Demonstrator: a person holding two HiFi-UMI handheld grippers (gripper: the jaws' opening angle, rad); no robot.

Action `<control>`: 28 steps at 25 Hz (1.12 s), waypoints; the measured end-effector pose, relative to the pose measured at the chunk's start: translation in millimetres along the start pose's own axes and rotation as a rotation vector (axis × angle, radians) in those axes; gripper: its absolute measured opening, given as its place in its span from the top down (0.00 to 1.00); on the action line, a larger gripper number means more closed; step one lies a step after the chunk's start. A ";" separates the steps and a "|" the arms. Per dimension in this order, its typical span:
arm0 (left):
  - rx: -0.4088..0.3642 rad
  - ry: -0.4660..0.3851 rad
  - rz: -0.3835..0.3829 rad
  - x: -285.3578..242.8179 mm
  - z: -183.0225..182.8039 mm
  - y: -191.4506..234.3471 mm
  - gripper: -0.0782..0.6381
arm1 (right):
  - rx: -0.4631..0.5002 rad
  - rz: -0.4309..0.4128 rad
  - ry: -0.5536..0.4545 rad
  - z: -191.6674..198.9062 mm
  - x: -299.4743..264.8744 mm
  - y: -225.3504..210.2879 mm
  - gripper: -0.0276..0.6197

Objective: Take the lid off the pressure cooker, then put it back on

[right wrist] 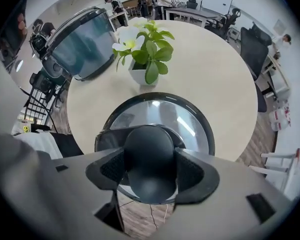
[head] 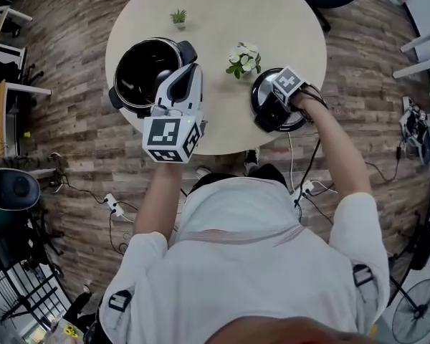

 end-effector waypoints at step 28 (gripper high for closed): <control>0.062 -0.016 0.061 0.9 -10.2 6.8 0.88 | -0.197 0.263 -1.059 35.9 214.8 18.1 0.47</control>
Point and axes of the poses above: the fingertips, and each gripper's own axes: x backward along the fingers, y to its left, z out of its underside, the point moved 6 cm from there along x, backward along the fingers, and after that the axes turned 2 degrees about -y, right-handed, at the moved point
